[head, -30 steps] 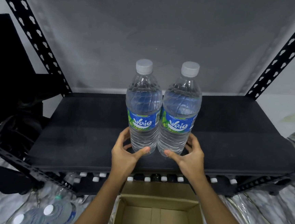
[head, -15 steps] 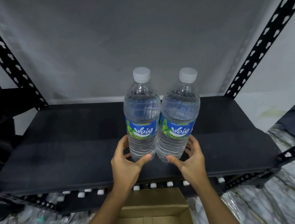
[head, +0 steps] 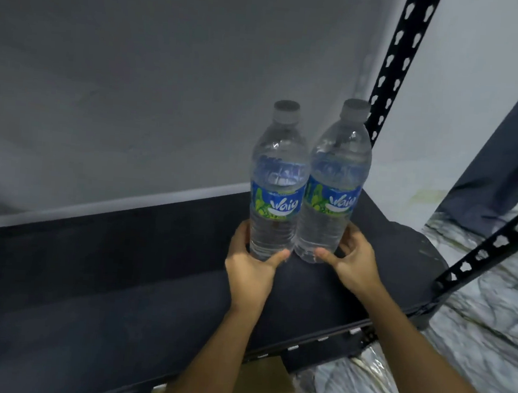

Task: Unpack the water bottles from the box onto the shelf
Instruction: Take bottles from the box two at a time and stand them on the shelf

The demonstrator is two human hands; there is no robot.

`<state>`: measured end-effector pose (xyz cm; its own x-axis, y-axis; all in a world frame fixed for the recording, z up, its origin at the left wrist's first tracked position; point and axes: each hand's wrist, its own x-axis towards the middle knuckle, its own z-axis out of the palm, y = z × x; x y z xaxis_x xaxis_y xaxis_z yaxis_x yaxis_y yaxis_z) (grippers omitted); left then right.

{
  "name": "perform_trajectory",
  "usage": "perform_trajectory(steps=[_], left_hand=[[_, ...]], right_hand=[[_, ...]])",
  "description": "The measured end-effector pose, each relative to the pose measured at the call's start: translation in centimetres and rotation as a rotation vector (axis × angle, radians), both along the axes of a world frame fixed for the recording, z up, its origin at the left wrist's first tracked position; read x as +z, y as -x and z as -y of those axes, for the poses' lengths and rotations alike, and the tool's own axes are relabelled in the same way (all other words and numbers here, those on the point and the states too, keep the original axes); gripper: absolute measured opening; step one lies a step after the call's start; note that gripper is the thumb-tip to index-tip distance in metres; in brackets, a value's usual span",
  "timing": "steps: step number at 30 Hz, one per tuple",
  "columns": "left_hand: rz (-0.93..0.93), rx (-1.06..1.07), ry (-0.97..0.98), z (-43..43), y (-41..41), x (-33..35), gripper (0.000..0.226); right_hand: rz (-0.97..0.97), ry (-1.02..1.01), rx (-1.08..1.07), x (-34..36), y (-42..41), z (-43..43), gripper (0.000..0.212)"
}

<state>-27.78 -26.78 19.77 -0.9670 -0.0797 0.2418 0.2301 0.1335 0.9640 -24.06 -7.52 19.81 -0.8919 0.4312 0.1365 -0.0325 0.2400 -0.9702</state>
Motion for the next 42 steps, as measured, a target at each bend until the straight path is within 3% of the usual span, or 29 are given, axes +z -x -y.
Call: perform_trajectory(steps=[8, 14, 18, 24, 31, 33, 36, 42], left_hand=[[0.028, 0.072, 0.058, -5.4, 6.4, -0.2, 0.077], [-0.011, 0.087, 0.125, -7.7, 9.8, 0.2, 0.077], [-0.025, 0.085, 0.157, -8.5, 11.4, 0.5, 0.076], [-0.018, 0.071, 0.146, -9.2, 12.2, 0.6, 0.073], [0.086, -0.085, 0.185, -7.7, 11.4, 1.2, 0.067], [0.134, -0.14, 0.296, -6.9, 10.6, 1.0, 0.057], [0.202, -0.177, 0.636, -4.8, 7.7, -0.3, 0.047], [-0.062, -0.089, 0.942, 1.7, -0.3, -2.4, 0.049]], right_hand=[[-0.008, 0.035, 0.004, 0.4, 6.4, -4.4, 0.064], [0.023, -0.123, 0.041, -0.2, 11.0, -7.5, 0.059], [-0.003, -0.172, 0.072, -1.1, 13.6, -9.1, 0.073], [0.026, -0.255, 0.055, -2.1, 15.1, -9.9, 0.072], [0.118, -0.484, -0.086, -0.7, 9.6, -6.1, 0.029], [0.168, -0.658, -0.121, -2.0, 7.7, -5.4, 0.025], [0.223, -0.824, -0.161, -2.8, 4.6, -3.5, 0.026], [0.221, -0.948, -0.136, -2.9, -0.8, 1.2, 0.026]])
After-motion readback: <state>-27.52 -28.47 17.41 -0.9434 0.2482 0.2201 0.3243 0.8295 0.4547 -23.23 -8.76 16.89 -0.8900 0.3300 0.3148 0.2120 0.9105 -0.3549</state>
